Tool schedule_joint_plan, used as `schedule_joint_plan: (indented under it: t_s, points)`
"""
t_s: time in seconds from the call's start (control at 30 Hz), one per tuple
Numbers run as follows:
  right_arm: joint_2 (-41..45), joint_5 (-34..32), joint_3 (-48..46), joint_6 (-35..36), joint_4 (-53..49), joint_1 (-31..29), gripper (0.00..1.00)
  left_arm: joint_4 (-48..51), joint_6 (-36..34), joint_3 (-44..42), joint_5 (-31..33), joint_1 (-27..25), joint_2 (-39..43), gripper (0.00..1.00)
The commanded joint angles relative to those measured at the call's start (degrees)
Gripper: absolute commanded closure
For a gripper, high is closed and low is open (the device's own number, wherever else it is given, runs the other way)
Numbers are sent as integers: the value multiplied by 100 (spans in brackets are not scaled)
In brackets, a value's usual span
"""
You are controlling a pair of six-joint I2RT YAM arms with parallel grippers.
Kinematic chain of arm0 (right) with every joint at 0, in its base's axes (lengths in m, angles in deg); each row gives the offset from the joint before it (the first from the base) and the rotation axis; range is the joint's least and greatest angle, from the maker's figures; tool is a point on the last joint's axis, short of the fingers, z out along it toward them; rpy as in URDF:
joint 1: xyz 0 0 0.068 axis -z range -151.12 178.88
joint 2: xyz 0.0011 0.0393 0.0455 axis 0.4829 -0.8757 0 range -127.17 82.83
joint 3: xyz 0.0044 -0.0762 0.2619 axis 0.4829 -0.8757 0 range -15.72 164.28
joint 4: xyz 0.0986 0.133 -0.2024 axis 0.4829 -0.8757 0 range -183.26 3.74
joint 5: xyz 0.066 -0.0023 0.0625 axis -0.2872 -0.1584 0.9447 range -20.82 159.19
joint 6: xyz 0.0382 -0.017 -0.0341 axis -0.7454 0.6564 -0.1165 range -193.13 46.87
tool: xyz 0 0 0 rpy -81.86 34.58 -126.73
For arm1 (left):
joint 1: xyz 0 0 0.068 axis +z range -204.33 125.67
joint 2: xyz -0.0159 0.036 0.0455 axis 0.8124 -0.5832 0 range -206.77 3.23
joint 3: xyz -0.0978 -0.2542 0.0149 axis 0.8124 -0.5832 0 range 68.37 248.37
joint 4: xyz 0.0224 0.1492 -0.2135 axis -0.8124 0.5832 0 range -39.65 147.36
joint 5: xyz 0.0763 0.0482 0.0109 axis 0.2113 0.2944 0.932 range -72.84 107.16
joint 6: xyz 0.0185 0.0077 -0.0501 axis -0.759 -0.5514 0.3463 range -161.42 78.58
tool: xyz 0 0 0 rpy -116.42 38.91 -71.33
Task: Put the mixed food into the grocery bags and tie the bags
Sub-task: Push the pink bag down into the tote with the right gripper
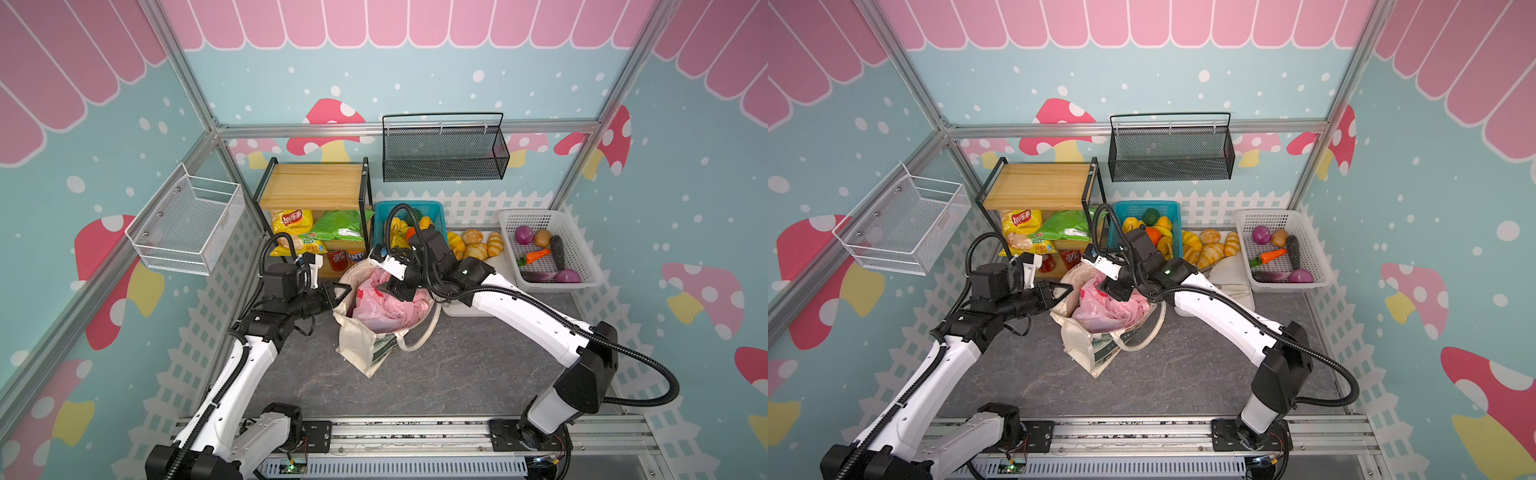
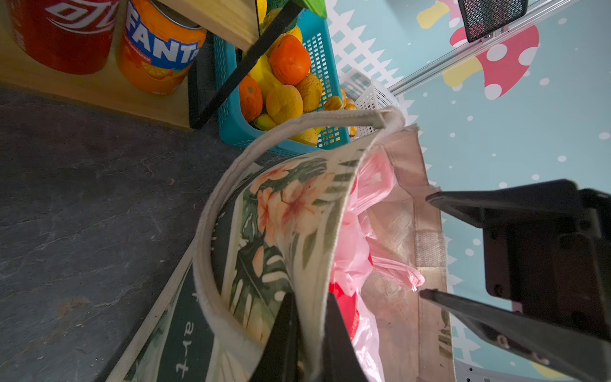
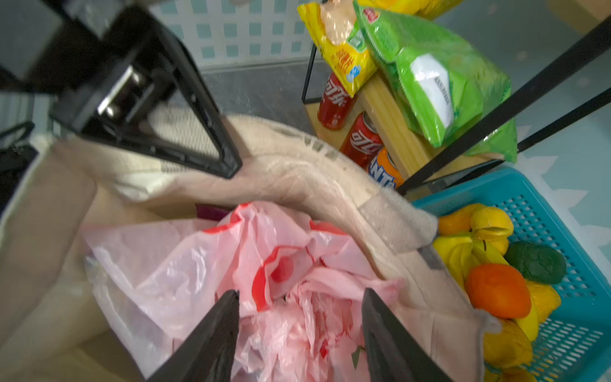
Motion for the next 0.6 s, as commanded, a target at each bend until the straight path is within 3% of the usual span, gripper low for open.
schedule_joint_plan:
  t_s: [0.0,0.27,0.43,0.57]
  points:
    - [-549,299,213,-376,400,-44,45,-487,-1,1,-143,-18,151,100]
    - [-1015,-19,-297,-774,593,-54,63,-507,7,-13,-143,-25,184,100]
    - [-1025,-137,-1209,-792,817,-54,65,-499,42,-13,0,-16,216,100]
    - [-849,-242,-1213,-728,689,-54,65,-504,172,-21,27,-18,135,100]
